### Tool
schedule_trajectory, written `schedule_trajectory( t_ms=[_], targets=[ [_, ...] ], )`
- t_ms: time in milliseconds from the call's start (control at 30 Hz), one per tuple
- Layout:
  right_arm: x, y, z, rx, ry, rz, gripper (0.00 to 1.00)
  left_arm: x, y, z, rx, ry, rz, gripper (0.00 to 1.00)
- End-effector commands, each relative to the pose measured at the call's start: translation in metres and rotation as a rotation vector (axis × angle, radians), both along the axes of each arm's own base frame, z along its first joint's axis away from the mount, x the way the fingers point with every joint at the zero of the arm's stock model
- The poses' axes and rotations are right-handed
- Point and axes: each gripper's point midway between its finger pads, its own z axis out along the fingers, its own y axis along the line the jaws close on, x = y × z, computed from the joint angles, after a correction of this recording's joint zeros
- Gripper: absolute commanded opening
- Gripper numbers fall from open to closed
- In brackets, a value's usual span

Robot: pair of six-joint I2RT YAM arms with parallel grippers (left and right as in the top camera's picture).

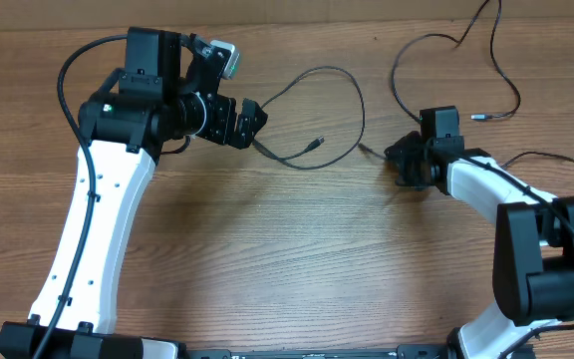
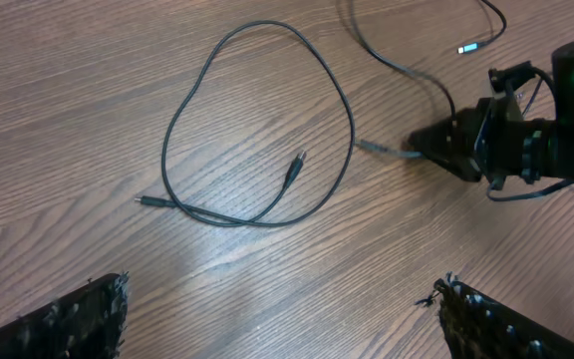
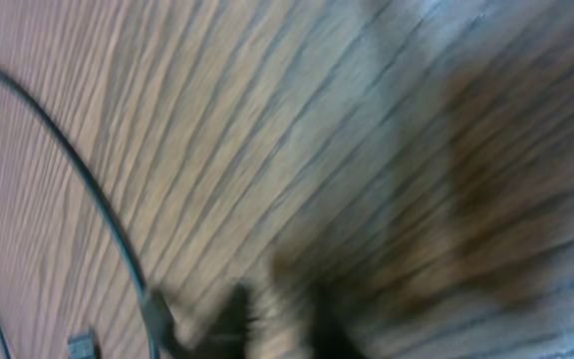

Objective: Untangle cables

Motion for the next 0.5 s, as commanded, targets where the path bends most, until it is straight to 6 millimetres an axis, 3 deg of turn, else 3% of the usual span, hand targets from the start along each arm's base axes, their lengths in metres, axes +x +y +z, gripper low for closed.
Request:
schedule_trajectory(
  t_ms=[0,100,200,333,400,467],
  targets=[
    [0.021,-0.008,0.015,-0.058,-0.094,0.053,0.04,0.003,0.004,0.003,0.021,-0.027,-0.008,1.00],
    [0.062,-0.025,0.063,-0.152,-0.227,0.145,0.04,0.004,0.007,0.002,0.042,-0.034,-0.004,1.00],
    [0.108,-0.052,0.139,-0.284,-0.386,0.195,0.04,0.005,0.007,0.002,0.046,-0.036,0.000,1.00],
    [0.140,-0.097,0.216,-0.511,-0.541,0.172,0.04,0.005,0.007,0.002,0.045,-0.035,0.000,1.00],
    [0.148,-0.106,0.227,-0.561,-0.590,0.180,0.04,0.005,0.007,0.003,0.045,-0.037,0.000,1.00],
    [0.154,-0.119,0.223,-0.585,-0.596,0.162,0.04,0.005,0.007,0.003,0.045,-0.038,0.000,1.00]
  ],
)
